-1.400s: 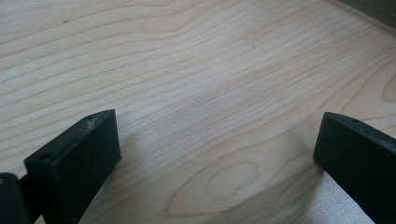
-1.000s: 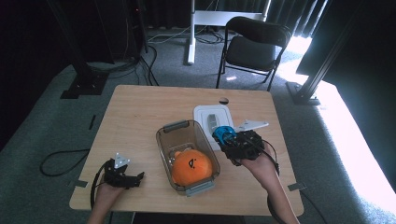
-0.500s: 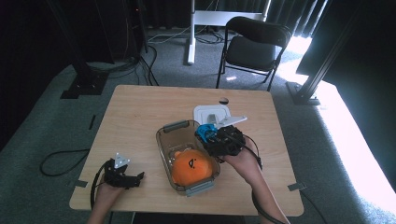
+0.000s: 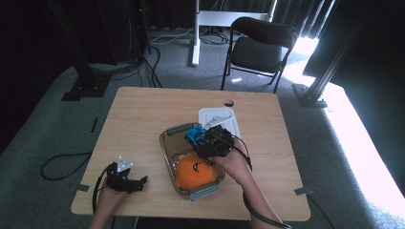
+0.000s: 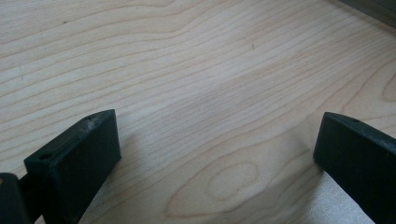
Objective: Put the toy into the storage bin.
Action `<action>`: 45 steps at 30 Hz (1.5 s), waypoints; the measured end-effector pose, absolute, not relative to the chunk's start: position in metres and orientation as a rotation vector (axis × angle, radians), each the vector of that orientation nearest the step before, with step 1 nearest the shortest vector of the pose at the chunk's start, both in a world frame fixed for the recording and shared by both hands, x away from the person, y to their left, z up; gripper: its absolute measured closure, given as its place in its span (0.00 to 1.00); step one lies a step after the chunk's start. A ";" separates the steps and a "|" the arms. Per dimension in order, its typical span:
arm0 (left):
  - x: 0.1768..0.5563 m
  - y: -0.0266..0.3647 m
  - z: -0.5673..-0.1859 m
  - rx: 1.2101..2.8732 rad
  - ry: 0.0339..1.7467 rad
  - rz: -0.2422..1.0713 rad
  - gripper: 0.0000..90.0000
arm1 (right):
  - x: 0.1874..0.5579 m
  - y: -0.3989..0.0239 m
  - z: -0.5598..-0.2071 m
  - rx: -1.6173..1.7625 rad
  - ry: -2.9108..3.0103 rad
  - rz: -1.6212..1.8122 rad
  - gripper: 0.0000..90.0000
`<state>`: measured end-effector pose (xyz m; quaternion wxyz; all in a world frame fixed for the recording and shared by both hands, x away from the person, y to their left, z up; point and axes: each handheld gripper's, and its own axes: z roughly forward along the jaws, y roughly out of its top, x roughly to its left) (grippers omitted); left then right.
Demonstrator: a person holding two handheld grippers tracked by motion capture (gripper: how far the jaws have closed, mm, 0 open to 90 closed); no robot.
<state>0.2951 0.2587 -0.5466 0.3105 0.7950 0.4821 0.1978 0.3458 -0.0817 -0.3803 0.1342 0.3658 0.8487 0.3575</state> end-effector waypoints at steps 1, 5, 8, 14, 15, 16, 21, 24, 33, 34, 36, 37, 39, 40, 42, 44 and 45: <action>0.295 0.259 -0.547 2.100 1.273 0.522 0.01 | 0.347 -0.080 -0.381 1.059 2.470 1.032 0.28; 0.295 0.259 -0.547 2.099 1.274 0.522 0.01 | 0.349 -0.074 -0.385 1.068 2.482 1.039 0.28; 0.295 0.259 -0.547 2.099 1.273 0.523 0.01 | 0.351 -0.069 -0.389 1.072 2.493 1.023 0.28; 0.295 0.259 -0.547 2.099 1.273 0.524 0.01 | 0.355 -0.061 -0.400 1.105 2.514 1.011 0.28; 0.295 0.259 -0.547 2.099 1.273 0.524 0.01 | 0.356 -0.060 -0.403 1.112 2.516 1.000 0.27; 0.295 0.259 -0.547 2.099 1.273 0.524 0.01 | 0.357 -0.060 -0.405 1.112 2.518 0.987 0.27; 0.295 0.259 -0.547 2.099 1.273 0.524 0.01 | 0.361 -0.059 -0.414 1.143 2.542 0.967 0.27; 0.295 0.259 -0.547 2.099 1.274 0.524 0.01 | 0.363 -0.057 -0.418 1.160 2.561 0.948 0.27; 0.295 0.259 -0.547 2.099 1.272 0.524 0.01 | 0.366 -0.055 -0.420 1.183 2.606 0.908 0.26; 0.295 0.259 -0.547 2.099 1.272 0.524 0.01 | 0.367 -0.055 -0.420 1.189 2.610 0.908 0.26; 0.295 0.259 -0.547 2.099 1.273 0.524 0.01 | 0.367 -0.056 -0.420 1.192 2.597 0.920 0.25; 0.295 0.259 -0.547 2.099 1.272 0.524 0.01 | 0.367 -0.056 -0.419 1.197 2.586 0.931 0.25; 0.295 0.259 -0.547 2.099 1.272 0.524 0.01 | 0.367 -0.057 -0.418 1.204 2.573 0.937 0.25; 0.295 0.259 -0.547 2.099 1.272 0.524 0.01 | 0.368 -0.058 -0.417 1.215 2.571 0.953 0.25; 0.295 0.259 -0.547 2.098 1.272 0.523 0.01 | 0.367 -0.060 -0.417 1.212 2.559 0.969 0.24; 0.295 0.259 -0.547 2.099 1.273 0.524 0.01 | 0.366 -0.062 -0.416 1.217 2.543 0.986 0.23; 0.295 0.259 -0.547 2.099 1.272 0.523 0.01 | 0.365 -0.064 -0.416 1.219 2.539 1.002 0.22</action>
